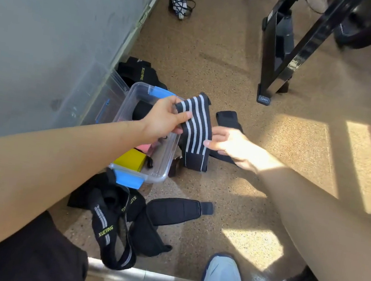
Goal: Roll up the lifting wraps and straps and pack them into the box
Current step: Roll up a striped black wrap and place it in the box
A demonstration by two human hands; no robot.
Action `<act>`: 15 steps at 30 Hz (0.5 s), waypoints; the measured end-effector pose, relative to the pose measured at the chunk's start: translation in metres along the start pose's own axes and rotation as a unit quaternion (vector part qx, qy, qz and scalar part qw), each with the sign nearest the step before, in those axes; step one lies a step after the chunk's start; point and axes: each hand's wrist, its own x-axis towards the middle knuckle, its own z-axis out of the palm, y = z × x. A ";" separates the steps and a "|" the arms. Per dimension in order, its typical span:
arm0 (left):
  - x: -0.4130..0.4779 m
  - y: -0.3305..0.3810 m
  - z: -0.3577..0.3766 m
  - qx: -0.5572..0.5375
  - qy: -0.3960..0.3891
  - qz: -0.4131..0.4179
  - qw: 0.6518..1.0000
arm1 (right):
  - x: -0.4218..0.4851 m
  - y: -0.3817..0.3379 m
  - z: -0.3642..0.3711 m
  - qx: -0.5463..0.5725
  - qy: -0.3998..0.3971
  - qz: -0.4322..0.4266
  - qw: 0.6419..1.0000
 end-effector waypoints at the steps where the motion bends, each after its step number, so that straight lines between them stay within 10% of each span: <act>1: 0.000 0.002 -0.001 -0.028 0.014 -0.005 0.999 | -0.002 0.001 0.003 -0.002 0.008 -0.012 1.000; 10: 0.010 0.016 -0.027 -0.129 0.176 -0.023 0.976 | -0.008 0.036 0.037 -0.029 -0.017 0.014 0.999; 15: 0.009 0.006 -0.055 0.047 0.227 -0.020 0.972 | -0.010 0.039 0.028 -0.015 0.044 -0.016 0.999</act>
